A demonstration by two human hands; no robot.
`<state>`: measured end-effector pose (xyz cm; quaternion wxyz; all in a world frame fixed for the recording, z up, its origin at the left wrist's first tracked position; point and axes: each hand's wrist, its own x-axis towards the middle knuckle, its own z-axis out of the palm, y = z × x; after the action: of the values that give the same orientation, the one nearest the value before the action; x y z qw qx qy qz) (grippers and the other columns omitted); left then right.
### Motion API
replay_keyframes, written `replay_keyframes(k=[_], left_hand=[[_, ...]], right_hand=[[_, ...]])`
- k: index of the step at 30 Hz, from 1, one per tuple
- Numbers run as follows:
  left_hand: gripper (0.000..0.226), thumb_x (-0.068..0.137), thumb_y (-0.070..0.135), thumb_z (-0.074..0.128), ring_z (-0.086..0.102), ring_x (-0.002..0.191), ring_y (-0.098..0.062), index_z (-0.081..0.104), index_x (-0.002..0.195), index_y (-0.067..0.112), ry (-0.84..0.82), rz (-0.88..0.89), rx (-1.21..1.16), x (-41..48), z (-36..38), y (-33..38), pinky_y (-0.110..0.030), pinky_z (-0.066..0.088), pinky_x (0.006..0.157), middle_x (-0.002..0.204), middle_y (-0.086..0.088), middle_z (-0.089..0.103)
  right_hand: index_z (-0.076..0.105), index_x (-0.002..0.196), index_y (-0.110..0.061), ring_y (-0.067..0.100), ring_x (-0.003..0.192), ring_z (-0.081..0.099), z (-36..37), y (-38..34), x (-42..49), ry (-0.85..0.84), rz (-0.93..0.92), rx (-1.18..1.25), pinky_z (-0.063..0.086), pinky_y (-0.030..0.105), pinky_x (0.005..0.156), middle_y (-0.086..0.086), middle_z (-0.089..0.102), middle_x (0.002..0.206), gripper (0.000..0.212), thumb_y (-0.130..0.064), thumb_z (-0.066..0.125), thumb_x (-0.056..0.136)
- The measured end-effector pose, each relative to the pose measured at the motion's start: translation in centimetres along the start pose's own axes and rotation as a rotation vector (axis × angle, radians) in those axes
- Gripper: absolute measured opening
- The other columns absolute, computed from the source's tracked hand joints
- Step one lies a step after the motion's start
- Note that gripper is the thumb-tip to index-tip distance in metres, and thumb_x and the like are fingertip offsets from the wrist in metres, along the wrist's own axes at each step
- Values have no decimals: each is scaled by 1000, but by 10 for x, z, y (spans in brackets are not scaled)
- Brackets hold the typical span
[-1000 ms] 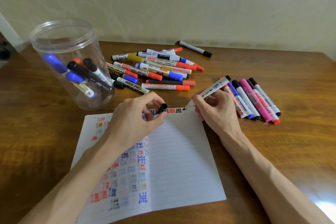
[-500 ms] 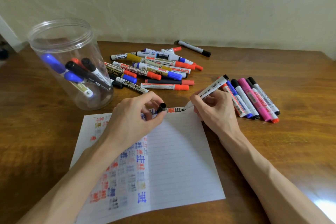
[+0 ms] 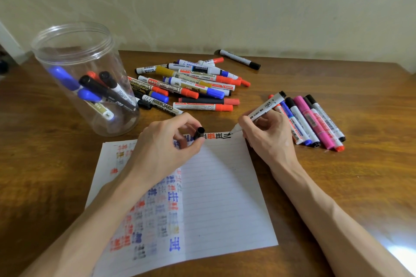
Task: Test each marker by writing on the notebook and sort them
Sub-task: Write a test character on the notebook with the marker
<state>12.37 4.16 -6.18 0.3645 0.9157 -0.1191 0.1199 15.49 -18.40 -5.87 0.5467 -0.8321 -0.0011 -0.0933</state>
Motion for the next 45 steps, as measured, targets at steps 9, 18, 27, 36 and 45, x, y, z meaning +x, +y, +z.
replay_keyframes(k=[9, 18, 27, 36, 45], left_hand=[[21, 85, 40, 76, 70, 74, -1, 70, 103, 30, 5, 4, -12, 0, 0, 0, -30, 62, 63, 90, 22, 71], [24, 86, 40, 76, 70, 75, 1, 70, 106, 30, -5, 2, 5, 1, 0, 0, -31, 63, 64, 92, 22, 71], [23, 86, 39, 77, 70, 75, 0, 69, 106, 30, -6, 1, 4, 1, 0, 0, -32, 63, 64, 92, 22, 71], [24, 86, 39, 77, 70, 74, 1, 70, 106, 29, -1, 1, 11, 1, 0, 2, -29, 63, 64, 92, 22, 71], [24, 87, 37, 77, 71, 76, -1, 70, 107, 28, -2, -3, 2, 1, 0, 2, -32, 64, 65, 93, 21, 72]], right_hand=[[74, 82, -18, 5, 65, 73, 2, 0, 0, -18, -41, 2, 55, 15, 62, -7, 76, 69, 12, -15, 71, 93], [75, 82, -20, 7, 69, 74, 2, 0, 0, -44, -33, -49, 62, 25, 67, -7, 76, 74, 9, -21, 71, 91], [75, 85, -15, 5, 65, 73, 0, -1, 1, 5, 15, 2, 58, 18, 60, -12, 75, 67, 9, -15, 70, 91], [74, 77, -22, 10, 72, 75, 1, 0, 1, -25, 6, -49, 64, 31, 66, -8, 77, 74, 11, -21, 71, 88], [74, 83, -14, 0, 59, 67, 1, 1, 2, 28, 27, -8, 51, 15, 57, -7, 73, 70, 9, -17, 70, 91]])
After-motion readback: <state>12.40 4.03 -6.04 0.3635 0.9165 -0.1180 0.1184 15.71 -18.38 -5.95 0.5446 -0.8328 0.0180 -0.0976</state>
